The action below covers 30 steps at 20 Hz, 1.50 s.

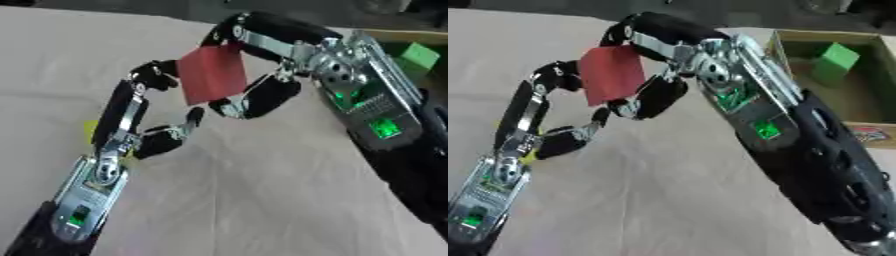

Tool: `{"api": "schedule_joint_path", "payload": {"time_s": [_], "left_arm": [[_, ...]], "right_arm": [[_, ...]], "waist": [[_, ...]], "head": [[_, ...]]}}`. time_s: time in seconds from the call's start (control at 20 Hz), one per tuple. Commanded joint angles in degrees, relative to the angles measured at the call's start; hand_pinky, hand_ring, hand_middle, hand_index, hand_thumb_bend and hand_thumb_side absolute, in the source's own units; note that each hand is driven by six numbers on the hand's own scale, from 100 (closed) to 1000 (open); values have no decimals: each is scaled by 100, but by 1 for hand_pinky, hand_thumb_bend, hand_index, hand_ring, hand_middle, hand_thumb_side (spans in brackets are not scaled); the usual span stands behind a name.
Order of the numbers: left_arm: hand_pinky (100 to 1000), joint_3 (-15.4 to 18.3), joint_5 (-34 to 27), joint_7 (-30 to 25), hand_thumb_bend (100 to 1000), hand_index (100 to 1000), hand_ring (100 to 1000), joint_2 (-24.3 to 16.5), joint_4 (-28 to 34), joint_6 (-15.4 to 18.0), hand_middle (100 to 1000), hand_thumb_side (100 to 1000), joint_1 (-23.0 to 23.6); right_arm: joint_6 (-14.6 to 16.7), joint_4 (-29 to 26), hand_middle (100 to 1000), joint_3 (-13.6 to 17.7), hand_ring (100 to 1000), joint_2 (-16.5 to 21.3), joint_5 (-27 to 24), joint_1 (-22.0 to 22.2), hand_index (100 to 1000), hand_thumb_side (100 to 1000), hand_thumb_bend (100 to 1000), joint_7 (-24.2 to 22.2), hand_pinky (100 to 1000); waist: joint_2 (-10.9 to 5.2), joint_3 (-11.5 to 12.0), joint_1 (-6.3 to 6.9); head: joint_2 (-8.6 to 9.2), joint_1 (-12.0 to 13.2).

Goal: Pick up the objects with one hand, pass them to the other hand, and then place them into the box on the other side of the table.

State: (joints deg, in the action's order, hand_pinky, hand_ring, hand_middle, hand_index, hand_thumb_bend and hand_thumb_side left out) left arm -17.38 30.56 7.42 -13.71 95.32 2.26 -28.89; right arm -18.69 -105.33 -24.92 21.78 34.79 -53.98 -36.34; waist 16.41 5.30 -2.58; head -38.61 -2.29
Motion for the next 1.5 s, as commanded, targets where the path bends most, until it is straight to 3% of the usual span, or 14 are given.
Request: {"api": "schedule_joint_path", "payload": {"time_s": [0.05, 0.4, 0.75, 1.1, 1.5], "left_arm": [[656, 153, -84, 149, 399, 830, 625, -286, 139, -85, 645, 100, 56], [657, 394, -256, 358, 422, 805, 618, -807, 533, -280, 634, 100, 406], [656, 762, -475, 671, 418, 796, 614, -1241, 1076, -536, 628, 114, 668], [658, 1122, -699, 973, 418, 791, 616, -1576, 1610, -764, 629, 129, 894], [660, 1355, -746, 1134, 424, 792, 618, -1694, 1876, -898, 631, 132, 917]], "right_arm": [[-150, -405, 504, 358, 703, 364, -221, -10, 600, 149, 217, 134, 832], [-730, -864, 518, 1244, 717, 1211, -784, 451, 625, 157, 206, 665, 843], [-1108, -411, 541, 1901, 738, 2023, -1368, 970, 658, 176, 211, 1260, 850], [-1052, 426, 559, 2270, 748, 2477, -1722, 1390, 676, 178, 223, 1913, 853], [-856, 1365, 598, 2354, 767, 2662, -1615, 1722, 709, 175, 273, 2116, 852]], "waist": [[-97, -13, 42], [-102, -18, 115], [-65, 30, 178], [-6, 110, 228], [32, 176, 267]], "head": [[51, -94], [39, -251], [75, -628], [159, -970], [341, -1273]]}}
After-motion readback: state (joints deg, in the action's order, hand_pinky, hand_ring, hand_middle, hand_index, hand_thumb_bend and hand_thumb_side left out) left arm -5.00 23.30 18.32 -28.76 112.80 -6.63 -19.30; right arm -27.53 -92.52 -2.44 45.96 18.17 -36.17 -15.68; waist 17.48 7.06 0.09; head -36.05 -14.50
